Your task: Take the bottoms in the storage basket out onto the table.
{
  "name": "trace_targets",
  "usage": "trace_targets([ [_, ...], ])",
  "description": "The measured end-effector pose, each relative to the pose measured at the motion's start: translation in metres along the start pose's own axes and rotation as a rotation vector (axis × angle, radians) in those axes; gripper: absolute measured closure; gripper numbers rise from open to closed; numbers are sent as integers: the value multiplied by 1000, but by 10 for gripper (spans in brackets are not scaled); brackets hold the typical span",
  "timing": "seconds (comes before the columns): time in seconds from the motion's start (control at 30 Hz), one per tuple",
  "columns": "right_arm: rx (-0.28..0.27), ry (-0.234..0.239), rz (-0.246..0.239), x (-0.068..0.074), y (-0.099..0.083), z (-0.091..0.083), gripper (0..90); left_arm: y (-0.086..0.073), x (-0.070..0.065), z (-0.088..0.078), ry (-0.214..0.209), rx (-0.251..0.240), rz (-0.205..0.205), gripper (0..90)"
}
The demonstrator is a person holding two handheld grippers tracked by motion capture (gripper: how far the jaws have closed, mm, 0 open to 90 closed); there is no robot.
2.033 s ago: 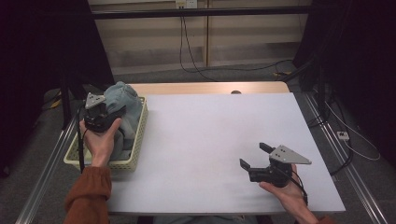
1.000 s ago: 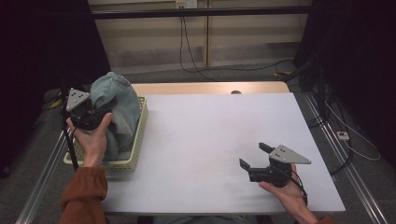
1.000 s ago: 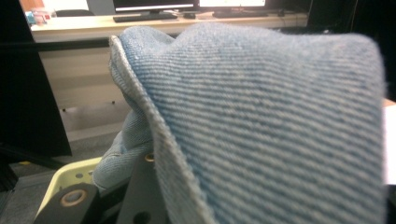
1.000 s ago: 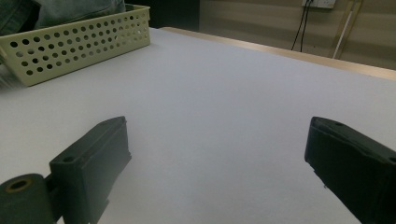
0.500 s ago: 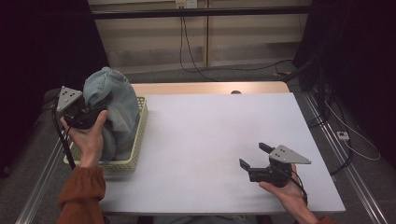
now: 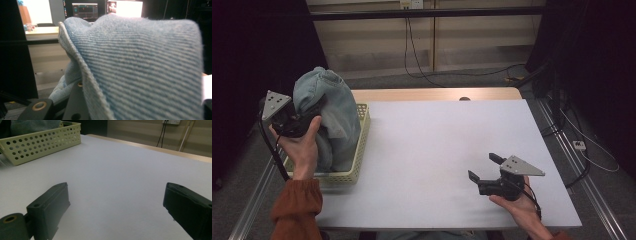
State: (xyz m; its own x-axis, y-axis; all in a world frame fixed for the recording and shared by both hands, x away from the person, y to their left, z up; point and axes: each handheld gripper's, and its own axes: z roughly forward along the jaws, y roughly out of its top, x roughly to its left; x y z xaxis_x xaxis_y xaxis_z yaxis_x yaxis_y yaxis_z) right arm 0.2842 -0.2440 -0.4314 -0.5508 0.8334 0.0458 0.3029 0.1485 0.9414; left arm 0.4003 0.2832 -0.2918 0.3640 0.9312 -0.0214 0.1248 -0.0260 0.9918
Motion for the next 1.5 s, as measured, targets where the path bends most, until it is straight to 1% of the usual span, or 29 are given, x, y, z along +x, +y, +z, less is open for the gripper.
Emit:
trace_targets([
  [0.33,-5,-3,-5,0,0,-1,47,7,2,-8,4,-24,1,645],
  [0.43,-5,-2,-6,0,0,-1,47,9,2,-10,5,-40,-6,646],
  [0.53,-5,-3,-7,0,0,-1,45,10,2,-12,9,-53,0,645],
  [0.57,-4,-2,-7,0,0,-1,45,12,2,-14,10,-65,-3,645],
  [0.8,-1,-4,-6,0,0,0,45,17,2,-16,7,-82,-4,645],
  [0.83,-1,-5,-4,0,0,0,45,19,2,-16,5,-84,1,645],
  [0.87,-2,-7,-4,0,0,0,45,20,2,-16,4,-93,-7,646],
  [0.9,-1,-7,-4,0,0,0,45,20,2,-16,4,-93,-7,646],
  [1.07,0,-7,-5,0,0,0,45,25,3,-19,6,-103,-1,645],
  [1.17,0,-8,-5,0,0,0,45,27,3,-19,5,-116,-16,646],
  [1.23,2,-9,-2,0,0,1,45,29,2,-19,1,-124,-17,645],
  [1.27,2,-10,-3,0,0,1,45,29,2,-19,0,-116,-10,645],
  [1.3,1,-8,-2,0,0,1,45,30,1,-19,0,-120,-10,646],
  [1.4,4,-9,-6,1,0,1,45,33,2,-18,-2,-130,-21,645],
  [1.5,1,-8,-4,0,0,1,45,36,2,-18,-3,-137,-21,645],
])
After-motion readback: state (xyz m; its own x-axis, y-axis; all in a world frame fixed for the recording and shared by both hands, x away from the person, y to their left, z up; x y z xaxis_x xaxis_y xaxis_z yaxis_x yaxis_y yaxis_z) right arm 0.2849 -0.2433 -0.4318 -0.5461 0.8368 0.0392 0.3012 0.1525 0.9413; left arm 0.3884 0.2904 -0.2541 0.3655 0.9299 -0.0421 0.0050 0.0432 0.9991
